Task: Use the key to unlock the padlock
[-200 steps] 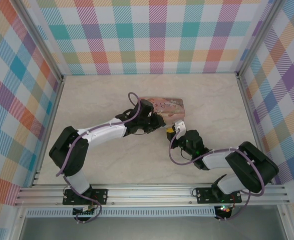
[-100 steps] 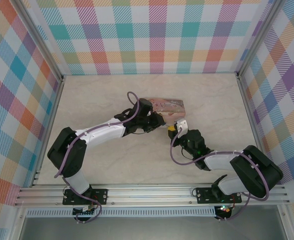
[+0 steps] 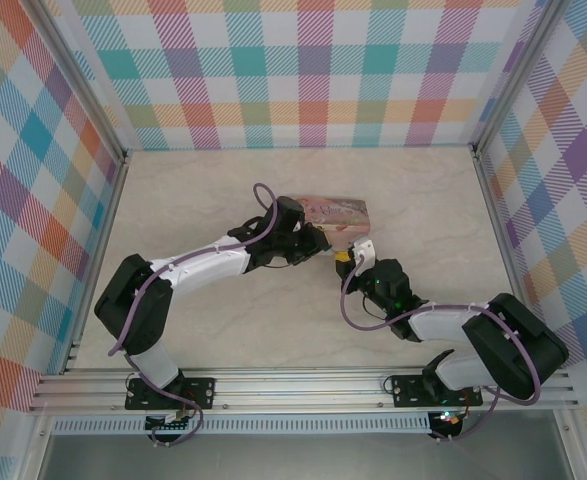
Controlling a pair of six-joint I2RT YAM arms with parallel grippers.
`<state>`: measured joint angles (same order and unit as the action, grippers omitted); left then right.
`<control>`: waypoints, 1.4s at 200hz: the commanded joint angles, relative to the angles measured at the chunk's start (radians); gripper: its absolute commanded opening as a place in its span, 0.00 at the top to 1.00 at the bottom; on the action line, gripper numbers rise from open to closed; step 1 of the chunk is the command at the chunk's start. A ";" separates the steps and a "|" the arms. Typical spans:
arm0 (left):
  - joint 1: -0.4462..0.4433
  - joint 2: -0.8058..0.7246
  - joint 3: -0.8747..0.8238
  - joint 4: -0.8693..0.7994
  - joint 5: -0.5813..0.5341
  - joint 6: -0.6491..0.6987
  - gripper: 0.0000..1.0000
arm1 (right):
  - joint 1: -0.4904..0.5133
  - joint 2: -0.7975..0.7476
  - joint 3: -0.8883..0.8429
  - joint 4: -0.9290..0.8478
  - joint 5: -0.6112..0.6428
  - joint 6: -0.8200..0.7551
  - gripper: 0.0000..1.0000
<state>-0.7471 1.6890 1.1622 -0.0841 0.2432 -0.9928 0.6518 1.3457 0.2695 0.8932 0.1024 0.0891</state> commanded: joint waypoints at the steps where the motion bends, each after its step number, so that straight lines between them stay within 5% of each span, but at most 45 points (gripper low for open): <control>1: 0.007 -0.045 -0.001 0.046 0.031 -0.007 0.92 | -0.005 0.022 0.032 0.028 -0.039 -0.005 0.99; 280: 0.011 -0.048 -0.036 0.059 0.052 -0.012 0.92 | -0.048 0.120 0.073 0.154 -0.146 0.034 0.99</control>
<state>-0.7246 1.6798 1.1339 -0.0654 0.2340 -1.0100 0.6079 1.4765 0.3206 0.9730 -0.0196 0.1158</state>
